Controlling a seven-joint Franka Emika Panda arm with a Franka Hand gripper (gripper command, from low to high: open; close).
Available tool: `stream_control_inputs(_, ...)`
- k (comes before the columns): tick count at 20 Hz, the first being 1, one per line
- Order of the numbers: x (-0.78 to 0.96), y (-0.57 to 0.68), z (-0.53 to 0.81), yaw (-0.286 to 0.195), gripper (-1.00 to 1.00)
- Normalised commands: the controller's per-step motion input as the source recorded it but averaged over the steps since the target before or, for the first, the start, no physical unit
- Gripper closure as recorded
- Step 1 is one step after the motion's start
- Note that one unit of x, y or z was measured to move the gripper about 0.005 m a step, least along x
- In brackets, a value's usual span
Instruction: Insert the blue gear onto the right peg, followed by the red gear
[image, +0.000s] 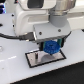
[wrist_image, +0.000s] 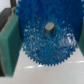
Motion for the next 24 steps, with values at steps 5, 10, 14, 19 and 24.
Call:
stream_control_inputs(5,0.19,-0.01,0.31,0.0,1.0)
stream_control_inputs(10,0.24,-0.03,-0.03,0.0,1.0)
stream_control_inputs(14,0.24,-0.09,-0.11,0.0,1.0)
stream_control_inputs(19,0.26,0.02,-0.09,0.0,1.0)
stream_control_inputs(24,0.15,0.01,0.05,0.0,1.0)
